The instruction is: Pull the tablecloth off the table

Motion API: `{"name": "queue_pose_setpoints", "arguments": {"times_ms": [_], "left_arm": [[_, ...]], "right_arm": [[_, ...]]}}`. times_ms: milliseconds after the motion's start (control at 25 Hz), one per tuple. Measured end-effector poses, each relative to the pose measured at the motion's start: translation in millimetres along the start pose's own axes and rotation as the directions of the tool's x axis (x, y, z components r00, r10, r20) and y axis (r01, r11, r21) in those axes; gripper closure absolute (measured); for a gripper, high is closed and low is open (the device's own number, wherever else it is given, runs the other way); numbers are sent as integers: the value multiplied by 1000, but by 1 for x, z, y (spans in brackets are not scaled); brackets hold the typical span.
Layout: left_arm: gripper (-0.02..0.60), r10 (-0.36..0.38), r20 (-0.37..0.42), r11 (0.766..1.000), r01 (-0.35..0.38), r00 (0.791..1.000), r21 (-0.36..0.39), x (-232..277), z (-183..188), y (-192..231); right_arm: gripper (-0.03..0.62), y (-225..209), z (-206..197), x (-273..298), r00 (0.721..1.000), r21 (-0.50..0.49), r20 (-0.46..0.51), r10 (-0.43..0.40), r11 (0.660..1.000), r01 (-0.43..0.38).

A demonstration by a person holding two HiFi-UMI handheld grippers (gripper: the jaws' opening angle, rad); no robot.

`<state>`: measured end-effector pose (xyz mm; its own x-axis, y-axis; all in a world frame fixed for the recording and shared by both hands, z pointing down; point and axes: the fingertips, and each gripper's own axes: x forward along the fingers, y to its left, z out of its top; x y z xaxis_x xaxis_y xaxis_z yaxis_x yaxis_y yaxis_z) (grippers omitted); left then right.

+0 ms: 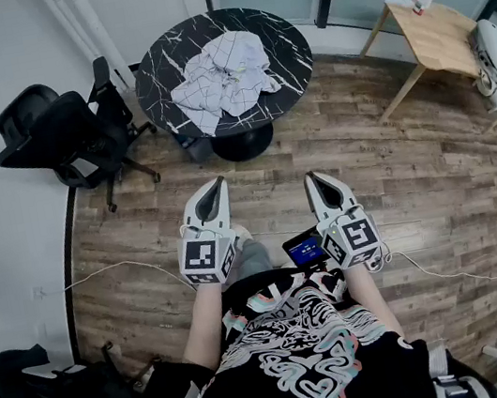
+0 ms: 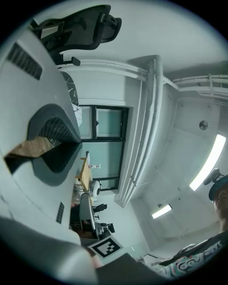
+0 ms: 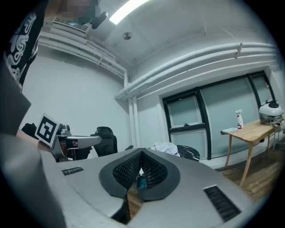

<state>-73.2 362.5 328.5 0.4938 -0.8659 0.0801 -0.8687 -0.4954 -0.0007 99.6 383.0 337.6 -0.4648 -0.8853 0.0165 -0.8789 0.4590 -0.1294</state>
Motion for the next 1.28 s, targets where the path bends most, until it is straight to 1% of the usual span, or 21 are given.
{"name": "queue_pose_setpoints", "arguments": {"times_ms": [520, 720, 920, 1160, 1280], "left_arm": [[560, 14, -14, 1000, -14, 1000, 12, -7, -3, -5], [560, 15, -13, 1000, -15, 1000, 10, -5, -2, -12], [560, -10, -13, 999, 10, 1000, 30, 5, 1, -23], [560, 6, -24, 1000, -6, 1000, 23, 18, -2, -20], [560, 11, -24, 1000, -11, 1000, 22, 27, -3, -16]], "right_arm": [[574, 5, 1, -5, 1000, 8, 7, 26, 1000, -26], [574, -2, 3, -11, 1000, 4, 20, 10, 1000, -11], [574, -18, 8, -13, 999, 9, 34, -21, 1000, 21], [574, -35, 13, -12, 997, 2, 69, -44, 999, 44], [574, -41, 12, -6, 997, 1, 68, -47, 999, 47]]}}
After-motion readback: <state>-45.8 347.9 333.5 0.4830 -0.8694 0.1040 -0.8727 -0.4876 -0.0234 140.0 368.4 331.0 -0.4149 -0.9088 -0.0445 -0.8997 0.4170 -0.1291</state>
